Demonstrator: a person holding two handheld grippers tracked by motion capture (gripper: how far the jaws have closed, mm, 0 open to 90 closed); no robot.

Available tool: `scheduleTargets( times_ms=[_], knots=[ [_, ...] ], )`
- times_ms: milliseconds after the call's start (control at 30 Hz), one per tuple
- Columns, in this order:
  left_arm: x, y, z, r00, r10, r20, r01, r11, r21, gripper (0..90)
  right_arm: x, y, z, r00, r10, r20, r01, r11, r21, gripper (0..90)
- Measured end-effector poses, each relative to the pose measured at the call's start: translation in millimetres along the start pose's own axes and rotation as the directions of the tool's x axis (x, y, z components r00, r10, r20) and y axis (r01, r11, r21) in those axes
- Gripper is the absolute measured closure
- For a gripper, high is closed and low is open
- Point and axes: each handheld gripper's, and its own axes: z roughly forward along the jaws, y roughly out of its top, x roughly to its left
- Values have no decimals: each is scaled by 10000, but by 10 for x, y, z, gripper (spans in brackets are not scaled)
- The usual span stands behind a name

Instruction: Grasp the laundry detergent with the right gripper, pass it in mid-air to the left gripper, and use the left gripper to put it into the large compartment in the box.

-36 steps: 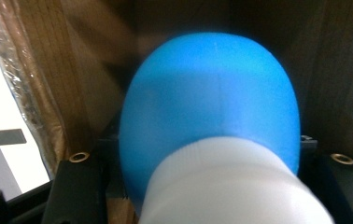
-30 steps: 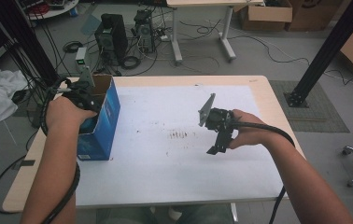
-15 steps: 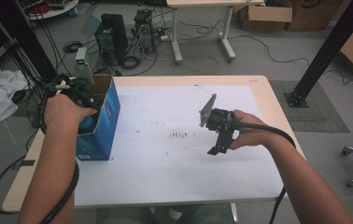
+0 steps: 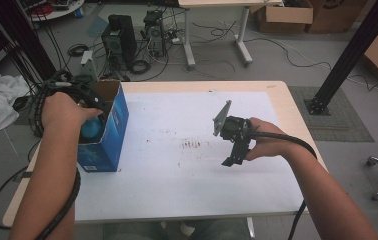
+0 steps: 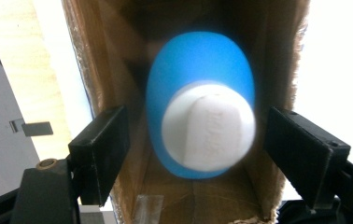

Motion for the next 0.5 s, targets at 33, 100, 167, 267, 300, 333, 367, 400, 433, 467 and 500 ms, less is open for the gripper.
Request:
scheduleTargets(
  times_ms=[33, 100, 167, 267, 300, 333, 367, 400, 433, 467, 500],
  knots=[
    [-3, 1, -9, 10000, -3, -14, 3, 10000, -27, 234, 2, 1, 2, 10000, 30, -6, -30, 10000, 13, 0],
    [-1, 6, -38, 10000, 22, 13, -21, 10000, -64, 234, -2, -1, 7, 10000, 38, -20, -38, 10000, -13, 0],
    [3, 11, -63, 10000, 79, -33, -79, 10000, -50, 228, -13, -7, 12, 9999, 90, -57, -91, 9999, -118, 0],
    [5, 11, -131, 9998, 138, -126, -139, 9999, -68, 213, -27, -15, 26, 9999, 122, -92, -123, 9999, -57, 0],
    [4, 11, -161, 9997, 194, -155, -195, 9998, -63, 211, -30, -18, 27, 9999, 143, -92, -144, 9999, -54, 0],
    [-1, 7, -197, 9996, 211, -179, -213, 9997, -124, 210, -33, -20, 25, 9998, 158, -94, -159, 9999, -36, 0],
    [-2, 6, -222, 9995, 233, -192, -236, 9996, -137, 207, -34, -21, 23, 9998, 165, -81, -165, 9999, -37, 0],
    [-4, 2, -253, 9995, 262, -175, -266, 9994, -214, 205, -35, -21, 21, 9998, 169, -68, -169, 9999, -27, 0],
    [-4, 1, -291, 9992, 335, -214, -339, 9992, -214, 203, -34, -19, 16, 9998, 174, -56, -174, 9998, -1, 0],
    [-8, -2, -323, 9993, 316, -217, -321, 9992, -245, 197, -34, -17, 12, 9999, 153, -47, -153, 9999, 7, 0],
    [-12, -4, -356, 9991, 369, -218, -374, 9990, -257, 187, -31, -14, 5, 9999, 149, -61, -149, 9999, 9, 0]
  ],
)
